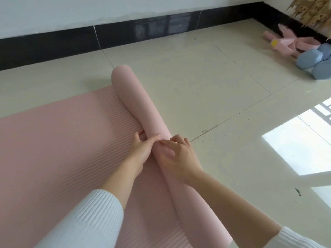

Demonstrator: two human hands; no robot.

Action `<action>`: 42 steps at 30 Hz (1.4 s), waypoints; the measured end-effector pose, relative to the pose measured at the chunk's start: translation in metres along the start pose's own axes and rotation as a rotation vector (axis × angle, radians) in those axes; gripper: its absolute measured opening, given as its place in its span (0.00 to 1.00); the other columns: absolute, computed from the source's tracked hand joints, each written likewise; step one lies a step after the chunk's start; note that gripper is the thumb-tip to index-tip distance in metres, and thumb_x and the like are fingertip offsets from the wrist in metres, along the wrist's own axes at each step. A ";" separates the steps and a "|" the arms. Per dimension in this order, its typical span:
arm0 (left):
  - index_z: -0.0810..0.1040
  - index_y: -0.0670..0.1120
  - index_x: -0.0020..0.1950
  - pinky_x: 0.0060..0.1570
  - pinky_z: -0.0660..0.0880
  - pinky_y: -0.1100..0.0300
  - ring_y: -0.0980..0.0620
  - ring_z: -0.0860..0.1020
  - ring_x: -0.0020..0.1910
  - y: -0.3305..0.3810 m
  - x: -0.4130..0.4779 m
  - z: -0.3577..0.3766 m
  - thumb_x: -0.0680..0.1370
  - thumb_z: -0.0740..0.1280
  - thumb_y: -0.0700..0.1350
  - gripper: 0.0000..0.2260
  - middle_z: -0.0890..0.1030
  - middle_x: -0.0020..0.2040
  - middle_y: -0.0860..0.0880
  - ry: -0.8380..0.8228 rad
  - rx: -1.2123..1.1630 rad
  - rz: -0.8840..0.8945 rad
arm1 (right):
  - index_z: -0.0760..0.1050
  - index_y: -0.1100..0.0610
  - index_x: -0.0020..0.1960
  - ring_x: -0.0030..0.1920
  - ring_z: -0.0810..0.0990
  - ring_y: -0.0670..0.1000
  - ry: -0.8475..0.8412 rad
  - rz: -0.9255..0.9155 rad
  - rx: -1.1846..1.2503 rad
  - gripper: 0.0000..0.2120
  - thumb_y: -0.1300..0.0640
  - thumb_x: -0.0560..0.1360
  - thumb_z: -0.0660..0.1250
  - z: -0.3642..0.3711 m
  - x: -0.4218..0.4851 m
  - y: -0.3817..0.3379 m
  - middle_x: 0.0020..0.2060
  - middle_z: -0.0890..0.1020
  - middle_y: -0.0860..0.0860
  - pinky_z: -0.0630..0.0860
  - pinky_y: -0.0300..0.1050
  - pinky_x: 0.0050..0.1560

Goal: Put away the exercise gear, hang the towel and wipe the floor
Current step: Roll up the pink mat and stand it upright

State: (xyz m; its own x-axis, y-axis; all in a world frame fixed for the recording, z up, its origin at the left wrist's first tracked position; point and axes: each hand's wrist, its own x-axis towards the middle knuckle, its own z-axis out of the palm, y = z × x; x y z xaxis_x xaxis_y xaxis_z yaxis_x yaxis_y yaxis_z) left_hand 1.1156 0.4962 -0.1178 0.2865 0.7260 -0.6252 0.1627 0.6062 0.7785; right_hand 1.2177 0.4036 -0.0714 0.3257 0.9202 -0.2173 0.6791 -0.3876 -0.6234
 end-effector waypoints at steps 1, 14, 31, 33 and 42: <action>0.69 0.57 0.62 0.61 0.75 0.46 0.48 0.80 0.56 0.002 0.001 -0.001 0.63 0.74 0.56 0.30 0.82 0.56 0.51 0.005 -0.008 -0.006 | 0.77 0.40 0.59 0.53 0.70 0.46 -0.001 0.032 0.111 0.17 0.43 0.71 0.63 -0.003 0.002 -0.002 0.49 0.73 0.41 0.71 0.42 0.52; 0.69 0.52 0.68 0.59 0.75 0.47 0.46 0.77 0.58 0.016 -0.005 -0.008 0.69 0.68 0.52 0.27 0.77 0.62 0.47 0.045 0.184 -0.062 | 0.73 0.52 0.62 0.51 0.75 0.48 -0.093 0.329 0.240 0.29 0.52 0.64 0.78 -0.016 0.017 0.001 0.55 0.73 0.48 0.70 0.40 0.37; 0.67 0.53 0.72 0.64 0.66 0.53 0.44 0.69 0.67 0.035 -0.037 -0.102 0.82 0.53 0.52 0.19 0.73 0.66 0.43 0.057 1.126 0.422 | 0.74 0.57 0.61 0.43 0.82 0.52 -0.169 0.328 0.548 0.23 0.71 0.69 0.70 0.005 0.010 -0.031 0.54 0.77 0.57 0.81 0.50 0.51; 0.68 0.50 0.71 0.60 0.68 0.53 0.44 0.72 0.64 0.033 -0.045 -0.109 0.81 0.54 0.58 0.21 0.76 0.64 0.44 0.081 1.114 0.380 | 0.72 0.58 0.63 0.39 0.81 0.53 -0.215 0.352 0.502 0.28 0.70 0.66 0.74 0.012 0.008 -0.040 0.51 0.76 0.54 0.81 0.50 0.51; 0.71 0.44 0.68 0.56 0.70 0.54 0.47 0.74 0.61 0.020 -0.064 -0.155 0.73 0.59 0.70 0.35 0.76 0.65 0.49 0.121 0.919 0.094 | 0.83 0.49 0.49 0.55 0.76 0.45 -0.251 0.160 0.423 0.09 0.59 0.73 0.68 0.038 -0.006 -0.089 0.55 0.79 0.45 0.70 0.37 0.45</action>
State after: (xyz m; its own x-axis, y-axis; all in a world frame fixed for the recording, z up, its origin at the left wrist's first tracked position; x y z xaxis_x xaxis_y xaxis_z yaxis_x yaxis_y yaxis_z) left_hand 0.9538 0.5124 -0.0713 0.2442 0.8194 -0.5187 0.8423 0.0858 0.5321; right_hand 1.1307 0.4343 -0.0429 0.2004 0.8560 -0.4765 0.2915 -0.5164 -0.8052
